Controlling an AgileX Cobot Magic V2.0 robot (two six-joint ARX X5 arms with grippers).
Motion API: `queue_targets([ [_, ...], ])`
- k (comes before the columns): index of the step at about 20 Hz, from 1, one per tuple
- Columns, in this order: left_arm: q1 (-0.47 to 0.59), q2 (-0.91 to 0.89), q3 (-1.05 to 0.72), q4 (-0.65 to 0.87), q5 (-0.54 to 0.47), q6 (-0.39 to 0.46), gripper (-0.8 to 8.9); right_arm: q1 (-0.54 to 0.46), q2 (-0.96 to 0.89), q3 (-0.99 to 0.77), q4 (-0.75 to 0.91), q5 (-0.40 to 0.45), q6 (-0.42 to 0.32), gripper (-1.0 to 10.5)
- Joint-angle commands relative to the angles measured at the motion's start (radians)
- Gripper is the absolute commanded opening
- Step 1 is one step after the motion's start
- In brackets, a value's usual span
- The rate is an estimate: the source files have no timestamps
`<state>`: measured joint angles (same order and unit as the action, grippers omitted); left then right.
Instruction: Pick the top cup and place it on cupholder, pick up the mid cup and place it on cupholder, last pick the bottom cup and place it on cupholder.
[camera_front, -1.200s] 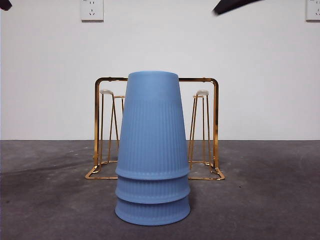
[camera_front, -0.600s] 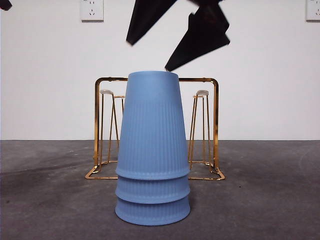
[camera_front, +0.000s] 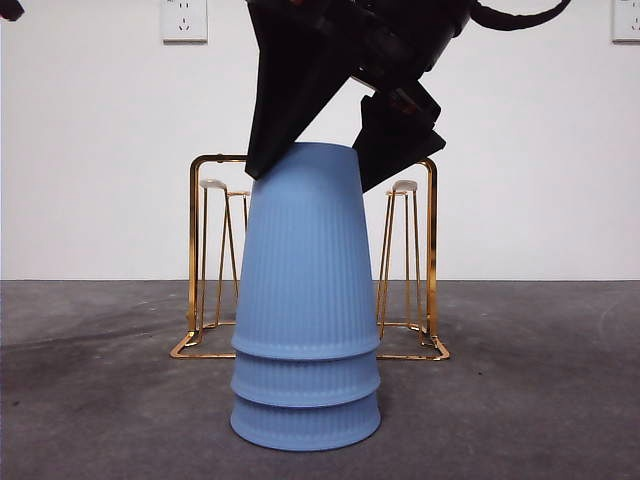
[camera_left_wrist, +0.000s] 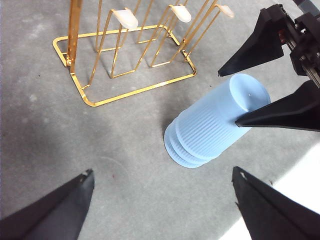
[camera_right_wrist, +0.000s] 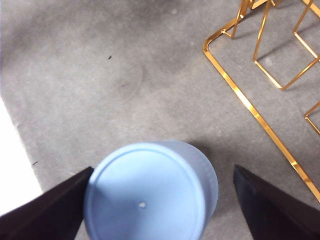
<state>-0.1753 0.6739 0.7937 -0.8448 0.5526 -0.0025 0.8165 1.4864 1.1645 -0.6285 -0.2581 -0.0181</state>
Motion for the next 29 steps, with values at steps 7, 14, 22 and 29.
queue_targets([
  [7, -0.003, 0.003, 0.016, 0.008, 0.006, -0.002, 4.36, 0.018, 0.015, 0.021, -0.003, -0.007, 0.007, 2.6],
  [14, -0.003, 0.003, 0.016, 0.008, 0.006, -0.002, 4.36, 0.026, -0.001, 0.023, -0.004, -0.006, 0.007, 2.6],
  [22, -0.003, 0.003, 0.016, 0.007, 0.006, -0.002, 4.36, 0.026, -0.051, 0.127, -0.122, 0.001, 0.003, 2.6],
  [29, -0.003, 0.003, 0.016, 0.007, 0.006, -0.002, 4.37, 0.024, -0.051, 0.393, -0.336, 0.099, -0.037, 2.6],
])
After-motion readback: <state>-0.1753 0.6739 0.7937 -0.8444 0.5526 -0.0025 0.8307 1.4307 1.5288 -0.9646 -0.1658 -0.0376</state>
